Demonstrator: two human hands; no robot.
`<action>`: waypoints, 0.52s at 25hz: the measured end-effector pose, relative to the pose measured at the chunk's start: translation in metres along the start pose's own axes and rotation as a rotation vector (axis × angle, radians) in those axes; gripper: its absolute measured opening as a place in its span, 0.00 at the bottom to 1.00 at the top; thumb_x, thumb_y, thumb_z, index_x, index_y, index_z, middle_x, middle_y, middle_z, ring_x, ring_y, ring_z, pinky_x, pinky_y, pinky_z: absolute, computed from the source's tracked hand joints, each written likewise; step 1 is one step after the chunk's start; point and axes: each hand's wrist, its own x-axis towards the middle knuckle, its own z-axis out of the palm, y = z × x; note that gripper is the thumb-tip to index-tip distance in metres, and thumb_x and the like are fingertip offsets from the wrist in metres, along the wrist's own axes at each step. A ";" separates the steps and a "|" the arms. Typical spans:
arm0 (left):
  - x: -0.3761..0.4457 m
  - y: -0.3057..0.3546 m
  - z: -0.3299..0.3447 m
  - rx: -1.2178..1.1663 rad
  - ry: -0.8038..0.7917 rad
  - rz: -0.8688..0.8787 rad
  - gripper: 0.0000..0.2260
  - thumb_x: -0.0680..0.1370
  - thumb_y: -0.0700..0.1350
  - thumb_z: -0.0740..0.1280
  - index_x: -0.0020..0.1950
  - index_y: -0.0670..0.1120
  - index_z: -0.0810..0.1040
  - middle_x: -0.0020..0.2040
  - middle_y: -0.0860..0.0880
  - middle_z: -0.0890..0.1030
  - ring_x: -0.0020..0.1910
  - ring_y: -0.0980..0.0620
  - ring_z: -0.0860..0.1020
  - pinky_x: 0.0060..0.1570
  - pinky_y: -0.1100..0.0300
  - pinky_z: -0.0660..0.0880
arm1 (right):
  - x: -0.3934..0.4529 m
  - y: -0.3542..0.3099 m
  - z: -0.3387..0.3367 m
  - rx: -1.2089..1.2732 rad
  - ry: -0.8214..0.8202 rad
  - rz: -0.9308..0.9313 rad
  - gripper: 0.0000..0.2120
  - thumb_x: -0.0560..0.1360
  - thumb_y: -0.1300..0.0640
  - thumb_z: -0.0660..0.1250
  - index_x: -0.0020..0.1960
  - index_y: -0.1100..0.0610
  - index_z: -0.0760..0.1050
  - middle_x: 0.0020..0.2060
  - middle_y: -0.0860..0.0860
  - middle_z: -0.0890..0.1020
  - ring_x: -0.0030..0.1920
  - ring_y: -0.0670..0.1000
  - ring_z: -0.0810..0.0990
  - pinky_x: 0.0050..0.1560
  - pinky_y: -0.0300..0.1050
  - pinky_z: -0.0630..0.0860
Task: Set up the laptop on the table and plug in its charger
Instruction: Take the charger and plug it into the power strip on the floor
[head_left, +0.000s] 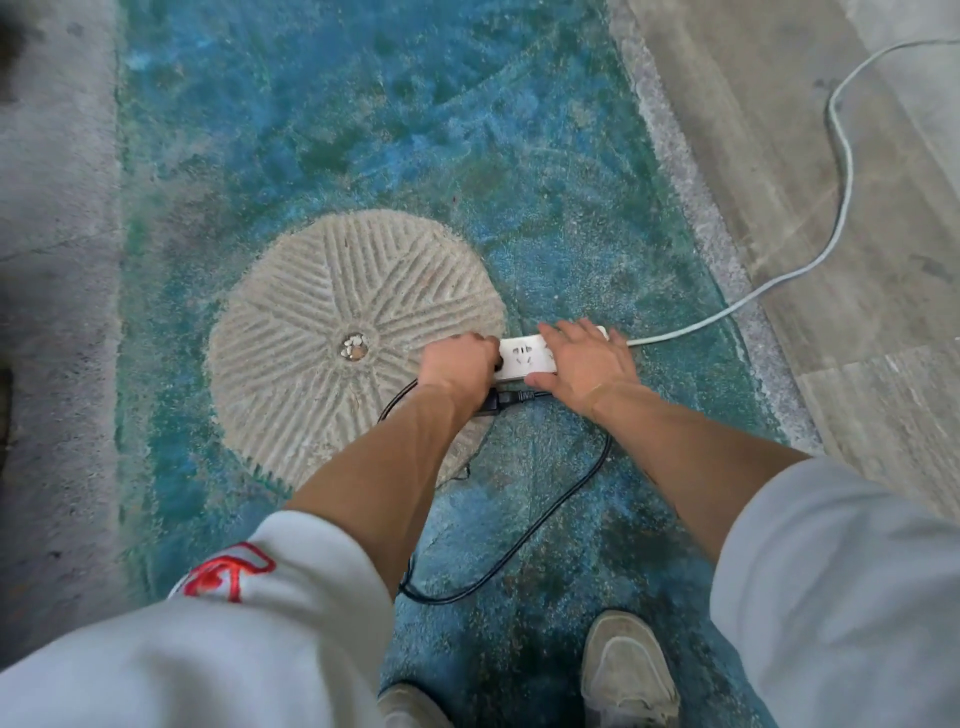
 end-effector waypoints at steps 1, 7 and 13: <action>-0.007 0.000 -0.004 -0.046 -0.037 -0.009 0.18 0.79 0.52 0.67 0.67 0.49 0.71 0.57 0.47 0.79 0.50 0.46 0.80 0.42 0.53 0.74 | -0.008 -0.002 -0.011 -0.004 -0.008 0.006 0.37 0.77 0.36 0.59 0.79 0.51 0.50 0.78 0.51 0.59 0.78 0.56 0.53 0.75 0.62 0.53; -0.062 -0.026 -0.074 -0.154 -0.064 -0.003 0.34 0.77 0.64 0.61 0.79 0.54 0.54 0.80 0.51 0.56 0.78 0.47 0.55 0.75 0.46 0.54 | -0.059 -0.021 -0.105 -0.036 0.008 -0.020 0.39 0.76 0.32 0.54 0.79 0.49 0.47 0.79 0.51 0.53 0.79 0.56 0.49 0.75 0.61 0.50; -0.141 -0.052 -0.200 -0.299 -0.010 -0.004 0.39 0.74 0.73 0.54 0.79 0.58 0.47 0.81 0.52 0.51 0.79 0.48 0.52 0.76 0.45 0.49 | -0.127 -0.049 -0.231 -0.050 0.034 -0.034 0.41 0.72 0.26 0.49 0.79 0.44 0.47 0.79 0.48 0.50 0.79 0.55 0.45 0.75 0.63 0.46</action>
